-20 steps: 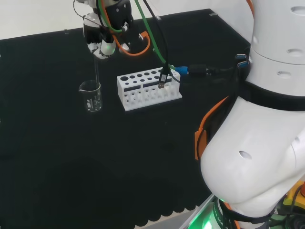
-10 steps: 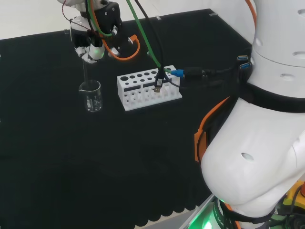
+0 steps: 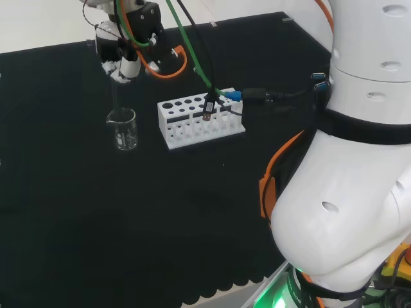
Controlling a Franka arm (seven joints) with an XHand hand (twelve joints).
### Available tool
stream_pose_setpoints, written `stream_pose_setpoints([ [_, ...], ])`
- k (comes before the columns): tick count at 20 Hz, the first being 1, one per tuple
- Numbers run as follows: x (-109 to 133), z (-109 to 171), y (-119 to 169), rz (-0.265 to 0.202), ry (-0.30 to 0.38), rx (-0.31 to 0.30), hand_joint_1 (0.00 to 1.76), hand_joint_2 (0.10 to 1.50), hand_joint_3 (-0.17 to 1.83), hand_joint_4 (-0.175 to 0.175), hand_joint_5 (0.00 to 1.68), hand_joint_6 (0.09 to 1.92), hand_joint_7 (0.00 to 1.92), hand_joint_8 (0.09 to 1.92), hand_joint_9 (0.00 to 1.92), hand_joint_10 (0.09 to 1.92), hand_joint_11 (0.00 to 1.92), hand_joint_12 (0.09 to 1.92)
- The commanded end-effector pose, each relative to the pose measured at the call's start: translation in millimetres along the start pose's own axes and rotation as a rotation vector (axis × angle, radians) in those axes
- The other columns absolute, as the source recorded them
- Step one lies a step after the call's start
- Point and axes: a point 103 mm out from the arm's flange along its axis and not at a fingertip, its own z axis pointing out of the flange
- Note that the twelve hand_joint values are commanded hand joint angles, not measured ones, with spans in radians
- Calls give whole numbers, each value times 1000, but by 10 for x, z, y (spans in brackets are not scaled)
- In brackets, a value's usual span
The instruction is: Stir in the beaker to the left of the white test tube rack with the glass rod.
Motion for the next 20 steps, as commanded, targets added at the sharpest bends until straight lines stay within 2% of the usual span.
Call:
stream_pose_setpoints([
  [1, -206, -19, -48, 19, 2, 1, 1330, 505, 954, -175, 1170, 810, 1401, 790, 1889, 205, 1637, 624],
  [6, -210, -34, -160, 26, 0, -5, 1330, 504, 956, -175, 1170, 812, 1401, 790, 1888, 205, 1638, 625],
  [13, 28, -71, -255, 10, -9, -10, 1330, 504, 957, -175, 1169, 814, 1401, 791, 1887, 205, 1637, 625],
  [20, 214, -53, -171, -15, -15, -7, 1330, 504, 958, -175, 1169, 815, 1401, 792, 1887, 205, 1637, 626],
])
